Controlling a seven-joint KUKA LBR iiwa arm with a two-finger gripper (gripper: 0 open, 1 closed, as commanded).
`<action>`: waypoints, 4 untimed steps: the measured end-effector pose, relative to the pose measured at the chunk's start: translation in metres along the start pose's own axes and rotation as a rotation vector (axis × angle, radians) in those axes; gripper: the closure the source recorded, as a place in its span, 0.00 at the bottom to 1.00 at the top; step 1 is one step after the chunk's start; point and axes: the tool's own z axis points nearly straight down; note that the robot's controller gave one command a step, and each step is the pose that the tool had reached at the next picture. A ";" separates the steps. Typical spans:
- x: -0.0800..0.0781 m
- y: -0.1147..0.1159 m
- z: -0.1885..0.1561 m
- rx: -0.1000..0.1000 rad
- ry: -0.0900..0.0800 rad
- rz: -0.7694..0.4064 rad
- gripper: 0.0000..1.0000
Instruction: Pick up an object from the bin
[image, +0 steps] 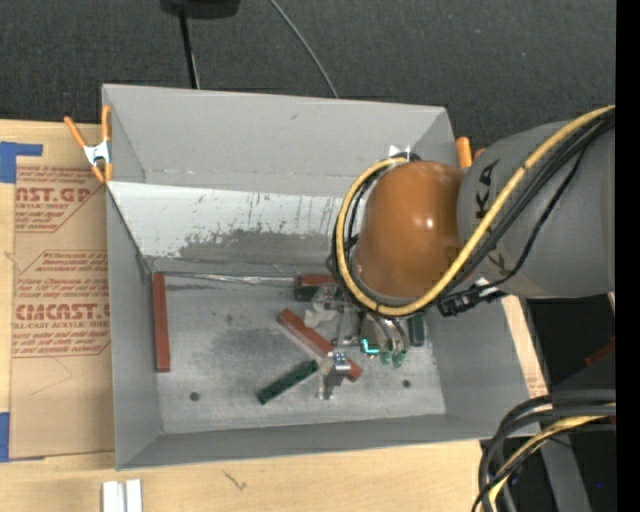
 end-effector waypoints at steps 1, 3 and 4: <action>-0.002 -0.001 -0.004 -0.001 -0.008 0.001 1.00; -0.002 -0.001 -0.004 -0.001 -0.008 0.001 0.00; 0.005 0.008 0.098 0.000 -0.008 -0.083 1.00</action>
Offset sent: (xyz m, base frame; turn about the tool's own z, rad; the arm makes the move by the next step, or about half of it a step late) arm 0.0000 0.0000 0.0000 0.0000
